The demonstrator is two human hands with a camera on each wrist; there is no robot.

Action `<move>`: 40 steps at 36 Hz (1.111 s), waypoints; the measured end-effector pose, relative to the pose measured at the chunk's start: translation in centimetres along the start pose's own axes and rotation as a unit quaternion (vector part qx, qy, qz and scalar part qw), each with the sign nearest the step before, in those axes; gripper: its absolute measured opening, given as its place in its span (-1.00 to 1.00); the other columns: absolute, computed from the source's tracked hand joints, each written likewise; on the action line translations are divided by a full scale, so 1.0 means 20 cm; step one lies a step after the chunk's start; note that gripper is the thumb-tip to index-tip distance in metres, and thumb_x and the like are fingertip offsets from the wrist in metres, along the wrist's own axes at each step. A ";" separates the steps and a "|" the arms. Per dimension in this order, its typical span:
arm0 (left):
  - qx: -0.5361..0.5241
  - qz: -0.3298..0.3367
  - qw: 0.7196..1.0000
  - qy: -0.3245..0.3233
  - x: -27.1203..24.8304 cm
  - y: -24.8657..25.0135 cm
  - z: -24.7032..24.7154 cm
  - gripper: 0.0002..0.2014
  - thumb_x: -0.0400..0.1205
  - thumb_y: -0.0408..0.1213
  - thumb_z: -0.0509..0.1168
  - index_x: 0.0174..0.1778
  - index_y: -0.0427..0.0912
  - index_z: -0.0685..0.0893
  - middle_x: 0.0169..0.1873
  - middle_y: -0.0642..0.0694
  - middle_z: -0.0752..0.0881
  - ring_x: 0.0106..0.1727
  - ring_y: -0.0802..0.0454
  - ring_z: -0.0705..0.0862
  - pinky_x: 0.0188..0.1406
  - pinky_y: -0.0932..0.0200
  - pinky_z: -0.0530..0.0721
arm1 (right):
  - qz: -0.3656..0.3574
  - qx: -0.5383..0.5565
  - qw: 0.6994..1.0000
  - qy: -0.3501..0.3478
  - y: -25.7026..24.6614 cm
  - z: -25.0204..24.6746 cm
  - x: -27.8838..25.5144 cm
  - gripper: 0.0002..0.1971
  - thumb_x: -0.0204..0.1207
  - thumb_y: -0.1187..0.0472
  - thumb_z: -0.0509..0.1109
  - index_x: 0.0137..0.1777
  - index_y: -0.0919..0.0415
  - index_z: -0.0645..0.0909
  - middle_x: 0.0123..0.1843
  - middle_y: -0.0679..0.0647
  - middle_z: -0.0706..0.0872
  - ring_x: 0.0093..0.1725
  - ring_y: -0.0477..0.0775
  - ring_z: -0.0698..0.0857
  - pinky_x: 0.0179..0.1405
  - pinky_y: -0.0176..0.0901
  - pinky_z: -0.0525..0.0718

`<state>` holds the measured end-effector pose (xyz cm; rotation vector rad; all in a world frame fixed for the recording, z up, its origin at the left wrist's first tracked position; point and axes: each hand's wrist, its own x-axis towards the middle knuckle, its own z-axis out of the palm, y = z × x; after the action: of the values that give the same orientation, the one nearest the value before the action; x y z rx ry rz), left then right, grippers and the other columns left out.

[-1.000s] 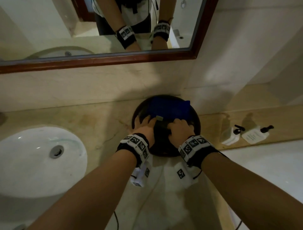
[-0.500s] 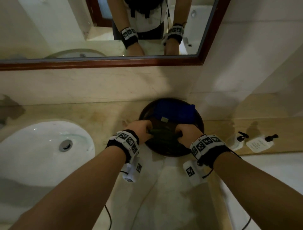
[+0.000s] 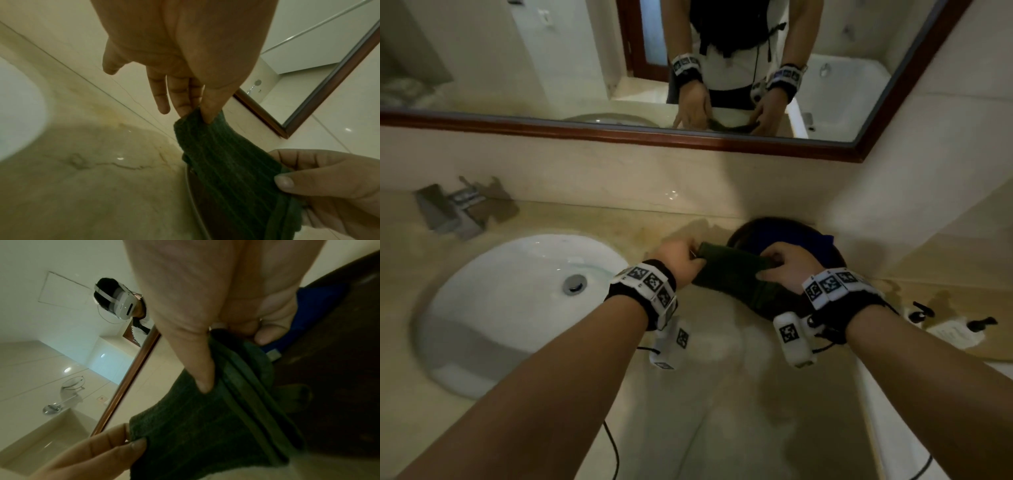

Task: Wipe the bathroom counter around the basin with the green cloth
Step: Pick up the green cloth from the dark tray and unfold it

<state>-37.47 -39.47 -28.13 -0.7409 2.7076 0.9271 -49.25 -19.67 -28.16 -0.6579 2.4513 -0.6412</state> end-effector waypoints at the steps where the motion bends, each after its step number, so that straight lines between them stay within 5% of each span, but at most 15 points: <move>1: -0.005 -0.002 1.000 0.004 -0.04 -0.04 -0.03 -0.76 0.68 -0.13 0.27 0.22 -0.13 0.57 0.00 -0.11 0.63 -0.01 -0.06 0.60 -0.05 0.10 0.54 | -0.007 0.002 1.000 -0.013 -0.05 0.02 -0.01 -0.61 0.43 0.13 0.57 0.24 0.11 0.61 0.11 -0.04 0.62 0.15 0.03 0.62 0.01 -0.20 0.49; 8: -0.047 -0.046 0.997 0.030 -0.31 -0.43 -0.23 -0.73 0.70 -0.15 0.24 0.30 -0.10 0.52 0.11 -0.16 0.66 0.09 -0.12 0.63 0.10 0.05 0.61 | -0.027 -0.016 0.998 -0.053 -0.48 0.27 -0.12 -0.46 0.47 0.08 0.54 0.43 0.16 0.54 0.32 0.10 0.63 0.25 0.11 0.61 0.03 -0.23 0.52; 13: -0.050 -0.083 0.994 0.045 -0.55 -0.75 -0.38 -0.84 0.70 -0.14 0.23 0.16 -0.06 0.48 -0.04 -0.07 0.60 -0.04 -0.02 0.56 -0.04 0.09 0.53 | -0.034 0.005 0.997 -0.068 -0.80 0.52 -0.20 -0.58 0.42 0.16 0.57 0.26 0.16 0.61 0.09 0.09 0.69 -0.01 0.04 0.67 -0.21 -0.24 0.59; 19: -0.024 -0.112 0.991 0.072 -0.82 -1.13 -0.56 -0.75 0.71 -0.13 0.21 0.24 -0.15 0.50 0.11 -0.18 0.64 0.06 -0.13 0.60 0.04 0.06 0.55 | -0.061 0.052 0.993 -0.084 -1.19 0.83 -0.31 -0.76 0.47 0.33 0.51 0.12 0.22 0.62 -0.15 0.05 0.68 -0.30 -0.09 0.66 -0.56 -0.46 0.54; 26: -0.026 -0.144 0.983 0.110 -1.12 -1.53 -0.76 -0.73 0.70 -0.17 0.20 0.27 -0.21 0.49 0.16 -0.24 0.65 0.13 -0.20 0.61 0.04 0.07 0.55 | -0.094 0.033 0.991 -0.086 -1.62 1.15 -0.41 -0.77 0.49 0.27 0.49 0.13 0.17 0.62 -0.01 0.11 0.71 -0.23 -0.05 0.66 -0.40 -0.31 0.54; 30: -0.054 -0.162 0.976 0.133 -1.24 -1.72 -0.84 -0.73 0.70 -0.17 0.20 0.27 -0.19 0.49 0.09 -0.20 0.65 0.07 -0.18 0.62 0.05 0.03 0.59 | -0.098 0.042 0.989 -0.105 -1.82 1.30 -0.45 -0.69 0.50 0.30 0.47 0.24 0.23 0.61 0.10 0.18 0.69 0.04 0.14 0.69 -0.13 -0.19 0.66; 40: -0.087 -0.204 0.962 0.159 -1.33 -2.10 -1.00 -0.75 0.72 -0.18 0.19 0.27 -0.20 0.45 -0.02 -0.14 0.58 -0.03 -0.13 0.59 -0.05 0.04 0.58 | -0.145 -0.031 0.979 -0.142 -2.19 1.57 -0.38 -0.76 0.52 0.22 0.44 0.16 0.21 0.61 -0.05 0.07 0.65 -0.12 0.00 0.61 -0.25 -0.25 0.51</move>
<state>6.70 -69.71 -25.76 -1.5341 2.5800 1.0184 -11.28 -58.66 -24.86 -1.0669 2.1359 -0.5373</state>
